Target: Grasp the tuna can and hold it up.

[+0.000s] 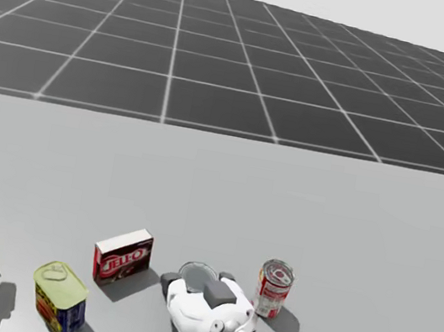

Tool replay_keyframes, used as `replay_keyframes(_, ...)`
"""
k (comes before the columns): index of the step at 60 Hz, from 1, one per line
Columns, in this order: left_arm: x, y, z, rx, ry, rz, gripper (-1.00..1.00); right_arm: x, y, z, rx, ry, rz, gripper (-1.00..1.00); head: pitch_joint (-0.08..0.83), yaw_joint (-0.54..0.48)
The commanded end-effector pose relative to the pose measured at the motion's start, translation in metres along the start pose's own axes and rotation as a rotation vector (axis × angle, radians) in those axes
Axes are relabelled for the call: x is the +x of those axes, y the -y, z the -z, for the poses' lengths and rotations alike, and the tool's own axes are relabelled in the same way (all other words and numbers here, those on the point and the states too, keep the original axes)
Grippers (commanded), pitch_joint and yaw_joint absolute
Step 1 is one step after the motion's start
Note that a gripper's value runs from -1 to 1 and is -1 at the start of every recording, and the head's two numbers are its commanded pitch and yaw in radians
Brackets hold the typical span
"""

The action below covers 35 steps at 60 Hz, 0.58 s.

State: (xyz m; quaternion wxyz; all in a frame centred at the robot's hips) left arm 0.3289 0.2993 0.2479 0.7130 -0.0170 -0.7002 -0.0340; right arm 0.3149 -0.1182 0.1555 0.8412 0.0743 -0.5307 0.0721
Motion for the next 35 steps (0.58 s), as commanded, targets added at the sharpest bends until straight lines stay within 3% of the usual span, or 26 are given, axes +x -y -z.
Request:
replay_keyframes(1, 0.0, 0.0, -0.001, 0.002, 0.0, -0.002, -1.0, 0.003, -0.031, -0.009, 0.077, 0.011, 0.078, 1.0, 0.342, -0.17)
replay_keyframes(35, 0.004, -0.003, -0.001, 0.012, 0.007, -0.014, -1.0, 0.148, -0.022, -0.118, 0.111, 0.432, 0.042, 1.0, 0.313, -0.19)
